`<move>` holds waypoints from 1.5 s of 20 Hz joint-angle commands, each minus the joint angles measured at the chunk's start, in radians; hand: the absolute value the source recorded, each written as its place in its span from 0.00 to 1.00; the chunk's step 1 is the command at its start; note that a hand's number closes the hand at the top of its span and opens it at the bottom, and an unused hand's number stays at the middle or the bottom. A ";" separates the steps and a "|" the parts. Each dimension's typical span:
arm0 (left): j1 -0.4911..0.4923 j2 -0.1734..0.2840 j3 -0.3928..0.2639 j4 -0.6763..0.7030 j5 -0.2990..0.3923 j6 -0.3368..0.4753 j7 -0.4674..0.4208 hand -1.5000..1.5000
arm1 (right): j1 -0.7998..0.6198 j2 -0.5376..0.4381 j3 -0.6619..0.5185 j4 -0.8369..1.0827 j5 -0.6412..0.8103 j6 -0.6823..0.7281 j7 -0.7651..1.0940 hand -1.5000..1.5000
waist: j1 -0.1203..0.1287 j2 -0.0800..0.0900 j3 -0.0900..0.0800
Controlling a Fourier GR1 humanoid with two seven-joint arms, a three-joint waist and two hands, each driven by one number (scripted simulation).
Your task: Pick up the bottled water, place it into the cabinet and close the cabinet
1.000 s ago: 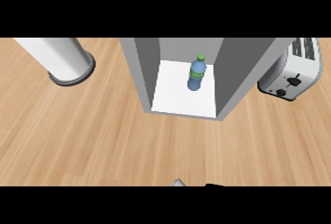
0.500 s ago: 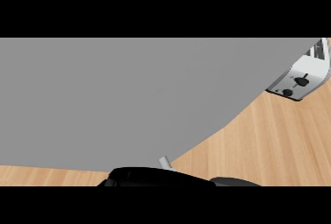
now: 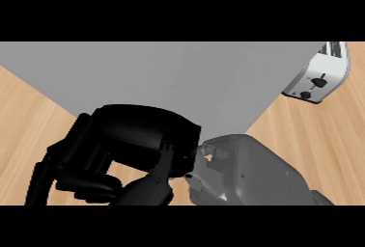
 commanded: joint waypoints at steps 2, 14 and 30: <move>0.042 -0.055 0.045 0.001 -0.015 -0.077 -0.014 0.00 | 0.046 0.000 -0.046 0.155 -0.024 0.087 -0.049 1.00 | -0.031 0.006 0.002; 0.086 -0.142 0.145 -0.059 -0.028 -0.116 0.083 0.00 | 0.025 -0.071 -0.252 0.457 0.054 0.281 -0.199 1.00 | -0.033 0.008 0.003; -0.007 -0.216 0.130 -0.020 -0.069 -0.132 0.158 0.00 | -0.126 -0.079 -0.335 0.562 0.300 0.251 -0.436 0.00 | -0.031 0.012 0.001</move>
